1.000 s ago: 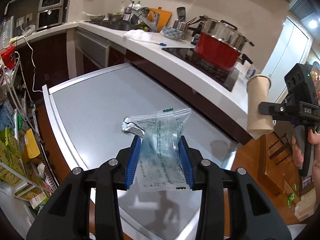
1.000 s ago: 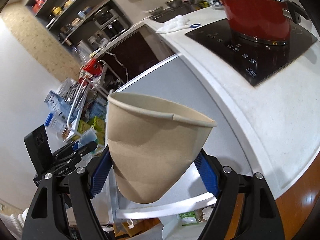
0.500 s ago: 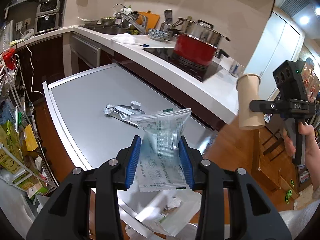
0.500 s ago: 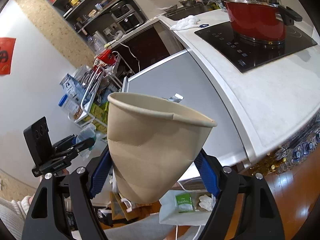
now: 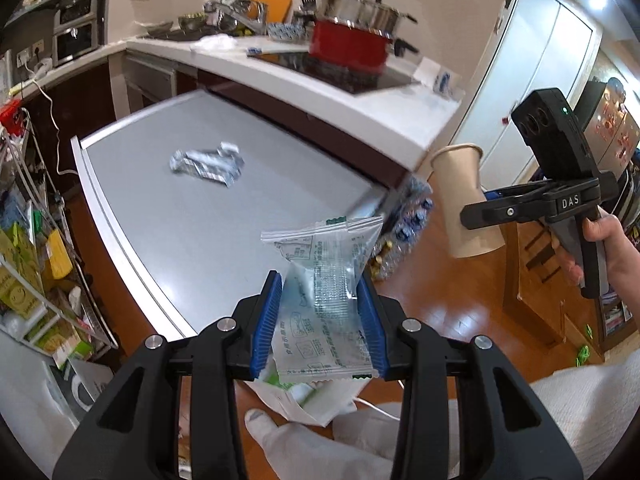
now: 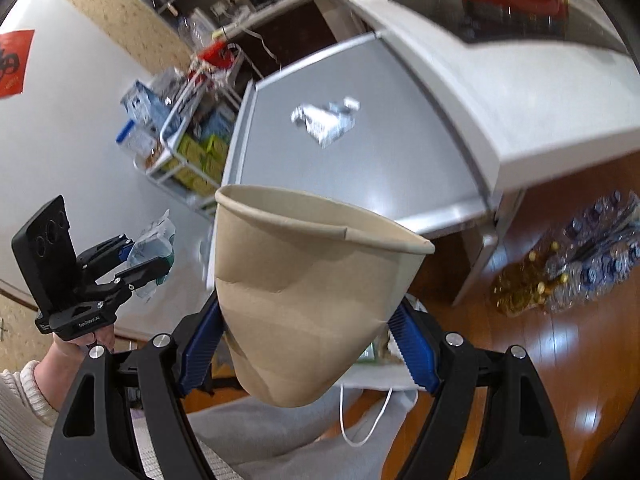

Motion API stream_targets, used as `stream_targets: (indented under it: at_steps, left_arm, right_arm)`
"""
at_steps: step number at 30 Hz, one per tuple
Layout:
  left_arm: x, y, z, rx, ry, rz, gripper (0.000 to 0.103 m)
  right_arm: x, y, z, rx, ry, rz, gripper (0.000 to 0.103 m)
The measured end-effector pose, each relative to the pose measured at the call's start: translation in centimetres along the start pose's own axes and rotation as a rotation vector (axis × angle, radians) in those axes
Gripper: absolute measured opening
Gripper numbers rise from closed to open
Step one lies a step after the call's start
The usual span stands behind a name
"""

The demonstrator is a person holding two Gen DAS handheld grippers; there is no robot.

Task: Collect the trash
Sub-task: 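Lift the cup and packet and carry both tools over the paper bag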

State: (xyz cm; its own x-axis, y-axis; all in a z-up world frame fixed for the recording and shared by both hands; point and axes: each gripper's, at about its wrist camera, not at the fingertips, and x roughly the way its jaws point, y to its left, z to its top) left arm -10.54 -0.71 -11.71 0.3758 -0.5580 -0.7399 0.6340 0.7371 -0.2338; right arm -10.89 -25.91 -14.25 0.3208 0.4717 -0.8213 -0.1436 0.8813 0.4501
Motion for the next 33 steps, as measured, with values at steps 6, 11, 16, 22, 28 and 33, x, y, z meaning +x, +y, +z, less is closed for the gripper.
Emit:
stream_targets:
  at_steps: [6,11,16,22,28,33]
  left_arm:
    - [1.7,-1.6,-2.1,0.006,0.06,0.01,0.04]
    - [3.0,-2.3,-3.5,0.032,0.118,0.043,0.04]
    - [5.0,-2.5,-5.0,0.045,0.191,0.049,0.04]
    - [7.6,-2.8,-6.9,0.08,0.268,0.064,0.04]
    - [10.2,-3.0,-8.2,0.095,0.322,0.071,0.04]
    - [12.2,-3.0,-9.2,0.088,0.356,0.077,0.04]
  right_arm:
    - [1.9,0.0,-2.1,-0.023,0.073,-0.009,0.077]
    - [3.8,-0.7,-3.4,-0.022,0.127,-0.023,0.077]
    - [5.5,-1.6,-4.3,-0.018,0.172,-0.05,0.077]
    - [7.7,-2.7,-5.2,-0.012,0.217,-0.096,0.077]
    - [10.4,-3.1,-6.3,-0.036,0.274,-0.143,0.077]
    - [12.5,-4.0,-7.1,-0.034,0.319,-0.172,0.077]
